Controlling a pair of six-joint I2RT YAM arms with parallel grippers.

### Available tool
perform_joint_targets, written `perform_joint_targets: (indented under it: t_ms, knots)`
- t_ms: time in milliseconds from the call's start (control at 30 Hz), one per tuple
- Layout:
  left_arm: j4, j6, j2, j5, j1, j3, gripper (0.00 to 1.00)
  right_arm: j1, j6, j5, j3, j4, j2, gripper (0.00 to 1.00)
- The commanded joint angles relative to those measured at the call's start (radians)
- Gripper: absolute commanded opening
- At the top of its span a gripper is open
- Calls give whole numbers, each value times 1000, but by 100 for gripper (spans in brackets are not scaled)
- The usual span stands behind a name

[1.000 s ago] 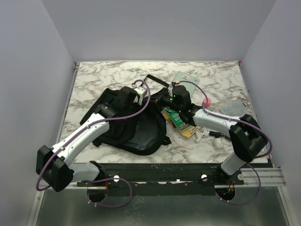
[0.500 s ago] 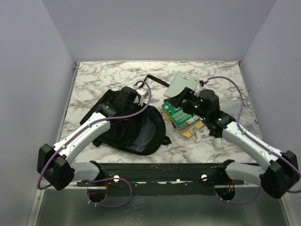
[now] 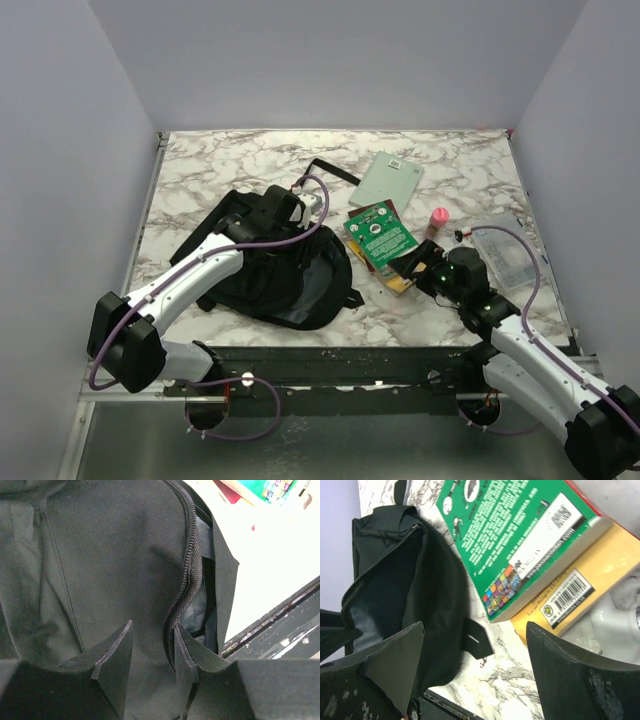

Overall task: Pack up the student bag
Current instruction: Pick up the book from the center of the board.

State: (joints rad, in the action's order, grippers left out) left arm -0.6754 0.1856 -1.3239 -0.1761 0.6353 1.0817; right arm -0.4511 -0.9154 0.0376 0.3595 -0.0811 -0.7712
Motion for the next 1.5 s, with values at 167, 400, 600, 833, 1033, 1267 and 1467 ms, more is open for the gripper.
perform_joint_targets:
  t_ms: [167,400,600,833,1033,1267,1467]
  knots:
    - [-15,-6,-5,-58,0,24,38,125,-130,145,-122,243,-78,81]
    - [-16,1,-12,-78,1,26,36,241,-236,317,-231,493,-209,75]
    - [-18,2,-14,-83,4,26,34,248,-277,324,-269,632,-310,75]
    - [-18,2,-29,-96,4,31,28,250,-316,321,-268,827,-464,73]
    - [-19,2,-41,-102,6,32,23,250,-332,314,-257,946,-572,67]
    - [-21,1,-43,-90,5,35,17,250,-314,310,-258,997,-613,44]
    - [-24,2,-48,-91,6,40,10,250,-276,311,-237,912,-545,11]
